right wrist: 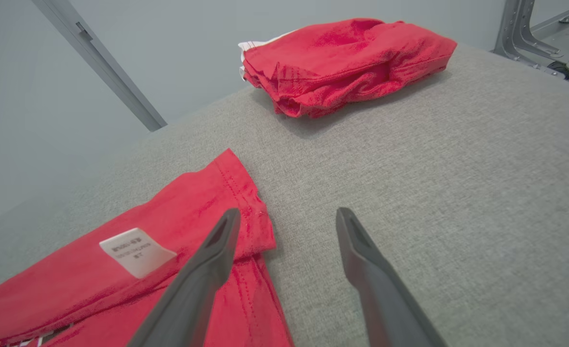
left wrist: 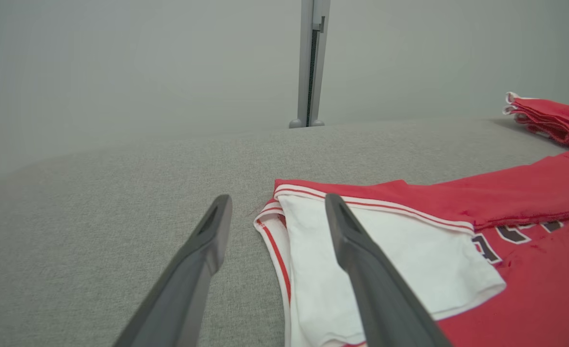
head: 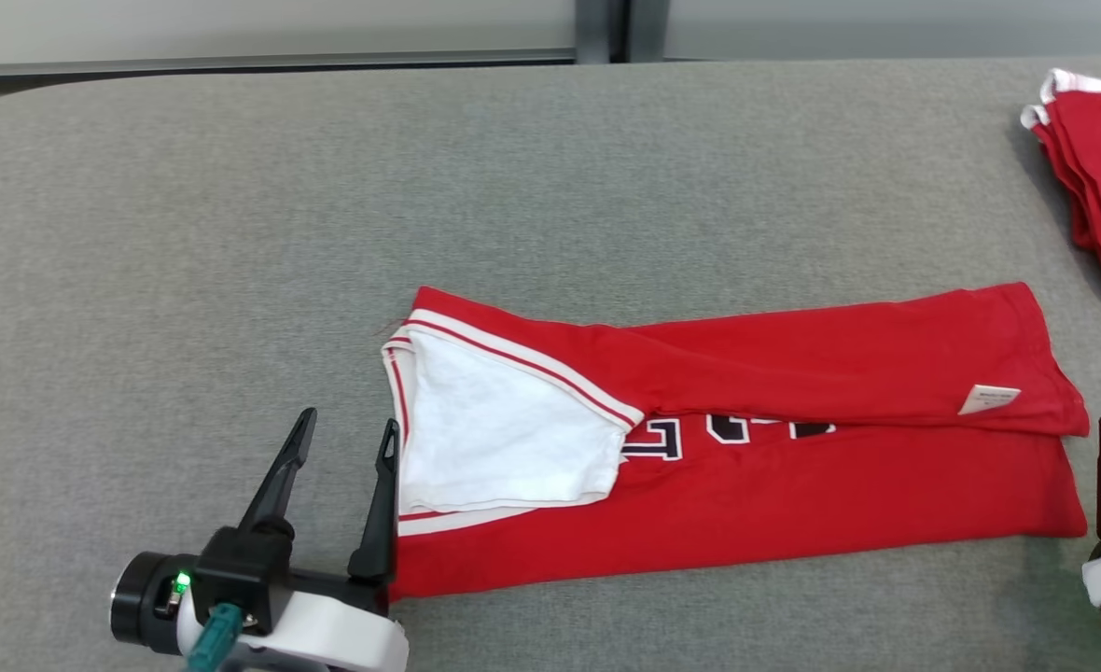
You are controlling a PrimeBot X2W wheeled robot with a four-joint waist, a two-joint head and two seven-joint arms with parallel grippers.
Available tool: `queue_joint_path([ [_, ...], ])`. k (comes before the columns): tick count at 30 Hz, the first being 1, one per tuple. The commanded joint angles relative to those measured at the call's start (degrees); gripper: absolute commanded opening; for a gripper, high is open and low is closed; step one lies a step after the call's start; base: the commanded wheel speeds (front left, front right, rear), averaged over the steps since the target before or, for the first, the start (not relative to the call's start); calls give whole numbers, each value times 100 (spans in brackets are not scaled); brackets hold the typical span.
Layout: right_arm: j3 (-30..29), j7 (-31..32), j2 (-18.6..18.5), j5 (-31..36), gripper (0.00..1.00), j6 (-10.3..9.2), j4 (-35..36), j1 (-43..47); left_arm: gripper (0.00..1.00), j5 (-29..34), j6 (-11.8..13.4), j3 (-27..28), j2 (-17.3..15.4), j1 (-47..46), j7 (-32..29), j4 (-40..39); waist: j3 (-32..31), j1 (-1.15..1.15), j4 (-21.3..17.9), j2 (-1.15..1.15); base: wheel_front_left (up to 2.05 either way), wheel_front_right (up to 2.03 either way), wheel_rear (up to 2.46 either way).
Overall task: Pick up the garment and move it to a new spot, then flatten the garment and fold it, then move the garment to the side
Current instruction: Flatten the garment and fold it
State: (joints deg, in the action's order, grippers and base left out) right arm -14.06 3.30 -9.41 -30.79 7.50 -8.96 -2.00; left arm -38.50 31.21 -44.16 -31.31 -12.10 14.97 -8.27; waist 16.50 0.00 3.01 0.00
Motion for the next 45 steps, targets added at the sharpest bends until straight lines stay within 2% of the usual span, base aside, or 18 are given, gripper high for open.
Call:
queue_joint_path([
  [1,-78,129,-53,74,100,-2,-302,-252,100,362,-112,253,222,181,24,103,-115,0,180,0,0,0,0],
  [3,-117,346,-70,213,100,-2,-686,-527,100,642,-300,458,523,365,25,211,-161,0,287,0,0,0,0],
  [4,-161,559,-132,405,100,-2,-1061,-763,100,854,-513,624,749,483,25,324,-191,0,385,0,0,0,0],
  [10,-173,1274,-146,1003,100,-2,-2018,-994,100,1258,-1076,1036,1244,724,26,661,-241,0,672,0,0,0,0],
  [15,-45,1598,175,1048,100,13,-1990,-714,100,1522,-1400,1402,1556,875,27,766,-239,0,783,0,0,0,0],
  [16,-37,1572,215,1069,97,13,-1911,-635,100,1576,-1465,1462,1608,916,27,786,-246,0,795,0,0,0,0],
  [17,-28,1560,260,1067,54,13,-1838,-561,100,1620,-1520,1524,1659,954,26,814,-257,0,798,0,0,0,0],
  [18,-13,1563,296,1068,46,14,-1755,-479,100,1675,-1572,1586,1704,979,27,834,-271,0,791,0,0,0,0],
  [19,-13,1563,296,1068,46,14,-1755,-479,100,1675,-1572,1586,1704,979,27,834,-271,0,791,0,0,0,0],
  [20,13,1552,318,1083,30,14,-1675,-418,100,1710,-1620,1662,1745,1009,27,845,-286,0,771,0,0,0,0],
  [21,22,1519,317,1107,4,12,-1578,-368,100,1748,-1672,1736,1795,1037,27,860,-297,0,746,0,0,0,0],
  [22,35,1515,315,1118,0,9,-1511,-338,100,1797,-1720,1791,1851,1061,26,868,-309,0,714,0,0,0,0],
  [26,-27,1254,160,1241,0,-6,-1211,-318,100,2009,-1929,1973,1981,1153,27,916,-356,0,584,0,0,0,0],
  [31,-252,1009,-247,1449,0,-9,-900,-419,100,2183,-2136,2186,2095,1205,27,977,-418,0,380,0,0,0,0],
  [37,-499,1213,-655,1574,0,-8,-467,-426,100,2368,-2363,2358,2227,1278,26,1070,-491,0,176,0,0,0,0],
  [41,-354,1571,-574,1685,0,-7,173,-423,100,2449,-2464,2465,2298,1287,26,1141,-551,0,75,0,0,0,0],
  [45,46,1954,-288,1859,0,-7,1009,-303,100,2525,-2561,2527,2367,1326,26,1201,-603,0,20,0,0,0,0],
])
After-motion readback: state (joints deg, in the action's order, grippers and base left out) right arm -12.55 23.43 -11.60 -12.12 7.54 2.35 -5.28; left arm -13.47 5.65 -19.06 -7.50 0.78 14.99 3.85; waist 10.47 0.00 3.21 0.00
